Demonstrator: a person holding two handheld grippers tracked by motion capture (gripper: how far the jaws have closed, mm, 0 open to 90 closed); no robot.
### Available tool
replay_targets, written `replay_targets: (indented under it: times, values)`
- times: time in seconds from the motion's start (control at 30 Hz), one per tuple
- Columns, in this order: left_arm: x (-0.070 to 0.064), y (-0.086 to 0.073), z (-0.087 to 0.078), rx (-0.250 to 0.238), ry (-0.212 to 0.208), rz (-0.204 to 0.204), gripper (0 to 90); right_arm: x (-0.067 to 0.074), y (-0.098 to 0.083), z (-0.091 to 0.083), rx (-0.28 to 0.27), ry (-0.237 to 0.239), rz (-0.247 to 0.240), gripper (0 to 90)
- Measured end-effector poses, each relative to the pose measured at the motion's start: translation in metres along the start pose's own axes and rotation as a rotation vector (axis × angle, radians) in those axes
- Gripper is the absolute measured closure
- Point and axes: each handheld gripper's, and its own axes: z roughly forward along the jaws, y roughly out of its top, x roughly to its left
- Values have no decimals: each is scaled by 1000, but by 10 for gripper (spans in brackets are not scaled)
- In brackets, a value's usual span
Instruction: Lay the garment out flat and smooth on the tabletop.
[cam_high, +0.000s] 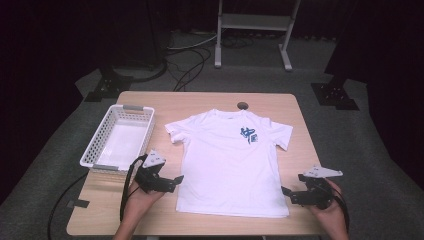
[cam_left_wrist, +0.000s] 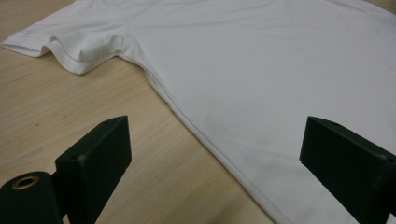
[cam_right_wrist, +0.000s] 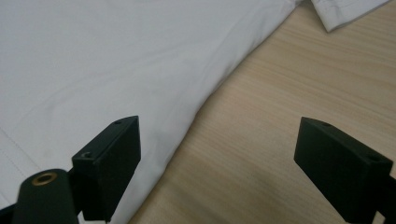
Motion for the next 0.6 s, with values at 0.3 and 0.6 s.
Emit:
replay_targets:
  times: [0.3,0.6]
  values:
    - [-2,-17,-16,-8,14,-11,88,4,-13,-14,-13,-9,11,139]
    - [-7,-30,-29,-49,25,-34,88,11,-24,-24,-44,-15,23,139]
